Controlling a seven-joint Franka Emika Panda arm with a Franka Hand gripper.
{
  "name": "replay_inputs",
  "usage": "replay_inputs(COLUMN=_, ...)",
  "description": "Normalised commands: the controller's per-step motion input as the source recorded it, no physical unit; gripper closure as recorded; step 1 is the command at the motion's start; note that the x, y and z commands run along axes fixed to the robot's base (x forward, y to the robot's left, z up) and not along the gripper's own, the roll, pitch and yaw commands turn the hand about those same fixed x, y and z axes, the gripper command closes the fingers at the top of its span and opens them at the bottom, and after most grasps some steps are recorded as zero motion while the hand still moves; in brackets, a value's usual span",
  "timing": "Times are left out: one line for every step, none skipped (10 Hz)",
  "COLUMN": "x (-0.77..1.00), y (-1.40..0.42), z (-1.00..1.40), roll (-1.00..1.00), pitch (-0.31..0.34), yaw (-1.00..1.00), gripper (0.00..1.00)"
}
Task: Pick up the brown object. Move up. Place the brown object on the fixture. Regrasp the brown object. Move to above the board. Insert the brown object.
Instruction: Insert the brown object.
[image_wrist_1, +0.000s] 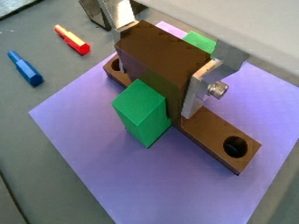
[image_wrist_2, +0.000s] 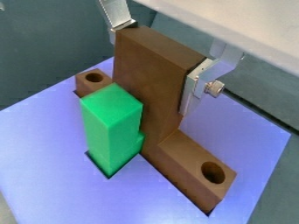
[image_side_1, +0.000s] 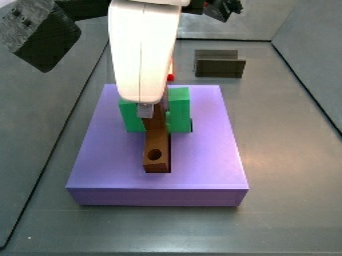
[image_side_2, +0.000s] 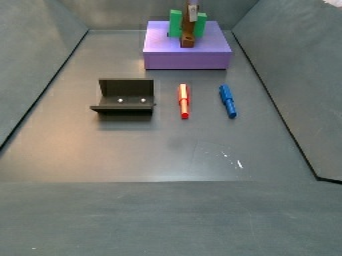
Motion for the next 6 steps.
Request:
replay_inputs(x=0.25, y=0.00, z=-0.40, roll=0.01, pitch=0.009, yaw=-0.02, gripper=1.00)
replay_inputs(x=0.32, y=0.00, z=-0.71, roll=0.10, pitch=0.037, yaw=-0.04, gripper=1.00)
replay_inputs(x=0.37, y=-0.03, z=-0.91, roll=0.17, pitch=0.066, yaw=-0.08, gripper=1.00)
replay_inputs(x=0.37, y=-0.01, z=-0.80, roll=0.20, pitch=0.116, yaw=-0.12, gripper=1.00)
replay_inputs(x=0.29, y=0.00, z=-0.44, roll=0.14, pitch=0.113, yaw=-0.08, gripper=1.00)
replay_inputs(x=0.00, y=0.00, z=0.00, roll=0.00, pitch=0.000, yaw=0.00, gripper=1.00)
